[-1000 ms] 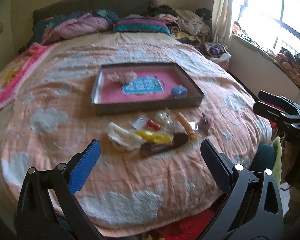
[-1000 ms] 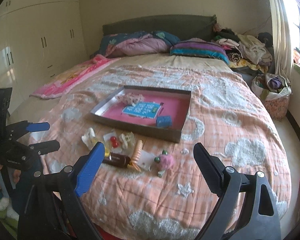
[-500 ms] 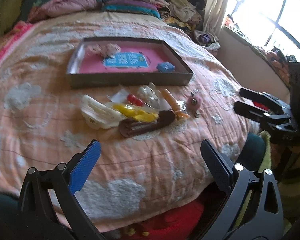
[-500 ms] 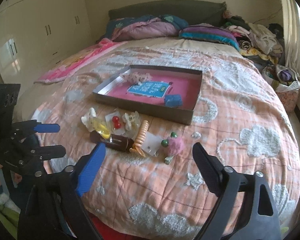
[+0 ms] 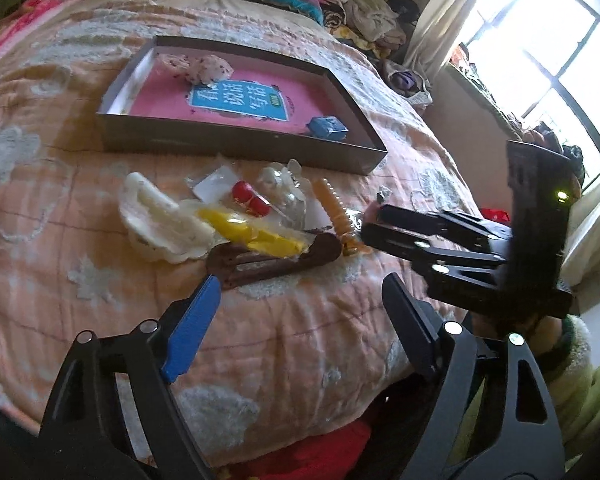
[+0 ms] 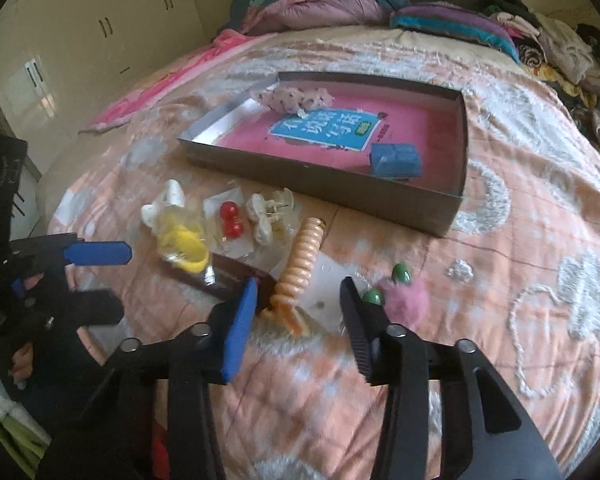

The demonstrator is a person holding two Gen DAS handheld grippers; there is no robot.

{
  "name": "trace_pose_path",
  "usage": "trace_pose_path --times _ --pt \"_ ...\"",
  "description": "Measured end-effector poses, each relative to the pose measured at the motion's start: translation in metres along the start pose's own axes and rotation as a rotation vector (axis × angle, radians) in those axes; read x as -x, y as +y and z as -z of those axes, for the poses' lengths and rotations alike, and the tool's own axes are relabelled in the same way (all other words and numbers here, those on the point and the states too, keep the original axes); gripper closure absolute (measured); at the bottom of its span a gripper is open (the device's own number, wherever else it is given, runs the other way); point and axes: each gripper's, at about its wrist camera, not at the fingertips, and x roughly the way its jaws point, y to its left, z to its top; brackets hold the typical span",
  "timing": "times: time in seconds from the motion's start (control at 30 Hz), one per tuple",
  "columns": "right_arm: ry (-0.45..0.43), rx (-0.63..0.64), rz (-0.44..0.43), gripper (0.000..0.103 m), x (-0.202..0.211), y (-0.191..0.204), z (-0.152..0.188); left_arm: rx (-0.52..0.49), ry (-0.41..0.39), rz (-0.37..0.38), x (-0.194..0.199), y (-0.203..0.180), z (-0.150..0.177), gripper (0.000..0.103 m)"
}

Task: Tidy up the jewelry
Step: 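Grasp the peach spiral with the right tool while the left tool grasps the yellow ties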

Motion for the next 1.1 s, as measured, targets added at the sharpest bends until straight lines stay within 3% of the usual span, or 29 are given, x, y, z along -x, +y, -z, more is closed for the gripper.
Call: trace_pose_path --times 0.1,0.4,0.5,0.7,0.77,1.1 --pt "0.011 0.000 -0.001 0.068 -0.010 -0.003 -0.003 0.039 0.017 0.037 -0.010 0.003 -0.006 0.029" --pt "0.008 0.016 -0.018 0.068 -0.020 -0.003 -0.002 0.161 0.005 -0.002 -0.027 0.021 -0.025 0.032" --pt "0.014 0.020 -0.022 0.068 -0.023 -0.001 -0.002 0.162 0.009 -0.005 -0.033 0.024 -0.028 0.049" --pt "0.018 0.028 -0.015 0.070 -0.032 0.003 -0.004 0.141 0.017 0.002 -0.038 0.023 -0.029 0.051" --pt "0.014 0.015 -0.040 0.081 -0.033 0.003 -0.005 0.135 0.013 0.001 -0.039 0.024 -0.030 0.051" --pt "-0.088 -0.053 -0.026 0.083 0.009 -0.010 -0.001 0.075 -0.002 -0.003 -0.032 0.014 -0.030 0.061"
